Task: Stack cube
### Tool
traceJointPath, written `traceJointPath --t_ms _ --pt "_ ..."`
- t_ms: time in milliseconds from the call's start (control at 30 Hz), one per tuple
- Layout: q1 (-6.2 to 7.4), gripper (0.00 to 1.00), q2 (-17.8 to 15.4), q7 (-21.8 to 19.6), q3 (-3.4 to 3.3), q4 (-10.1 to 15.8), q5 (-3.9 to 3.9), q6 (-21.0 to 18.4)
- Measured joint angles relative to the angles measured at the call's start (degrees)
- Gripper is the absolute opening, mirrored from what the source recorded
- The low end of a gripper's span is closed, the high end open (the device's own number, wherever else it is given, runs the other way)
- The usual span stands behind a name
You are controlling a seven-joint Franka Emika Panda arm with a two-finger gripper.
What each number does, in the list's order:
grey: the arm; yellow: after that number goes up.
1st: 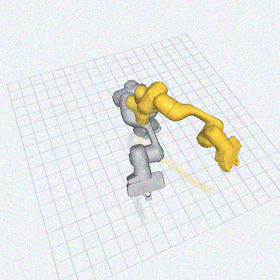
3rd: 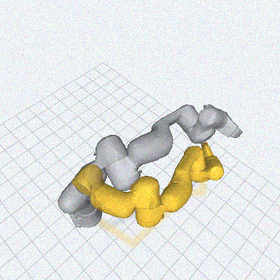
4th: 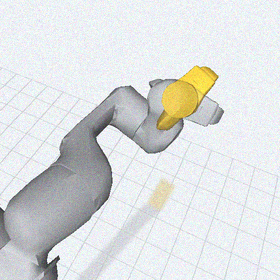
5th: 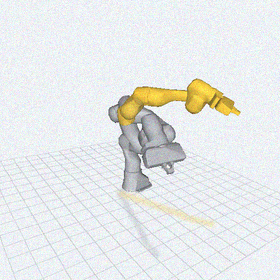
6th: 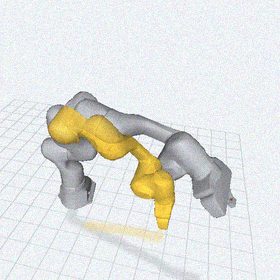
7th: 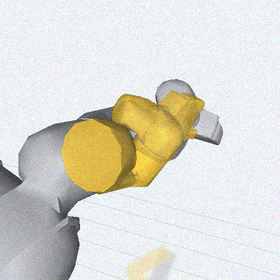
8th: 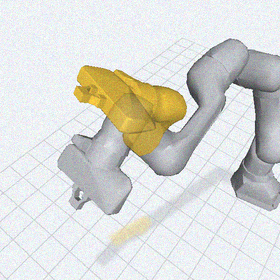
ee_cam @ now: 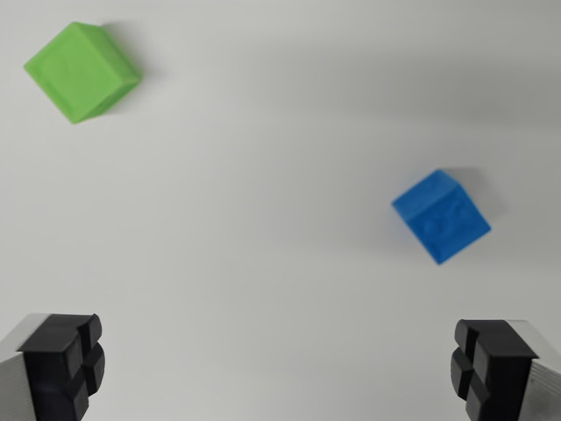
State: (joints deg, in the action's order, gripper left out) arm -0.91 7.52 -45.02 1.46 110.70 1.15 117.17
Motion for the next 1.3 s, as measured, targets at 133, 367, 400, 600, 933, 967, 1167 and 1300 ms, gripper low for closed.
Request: traceJointPath --t_ms 133,367,400,600,933,967,1167,1300 --pt "0.0 1.0 0.0 0.0 0.0 0.0 0.0 0.0" --pt "0.0 1.0 0.0 0.0 0.0 0.0 0.0 0.0" --pt "0.0 1.0 0.0 0.02 0.0 0.0 0.0 0.0" --pt "-0.01 1.0 0.02 0.47 -0.07 0.18 0.0 0.09" --pt "-0.38 1.0 0.06 3.13 -0.49 1.7 0.0 1.7" --pt "-0.46 1.0 0.07 3.51 -0.53 1.93 0.0 1.95" --pt "-0.9 1.0 0.12 5.99 -0.79 3.2 -0.01 3.34" --pt "-1.25 1.0 0.24 7.83 -0.98 4.08 -0.02 4.41"
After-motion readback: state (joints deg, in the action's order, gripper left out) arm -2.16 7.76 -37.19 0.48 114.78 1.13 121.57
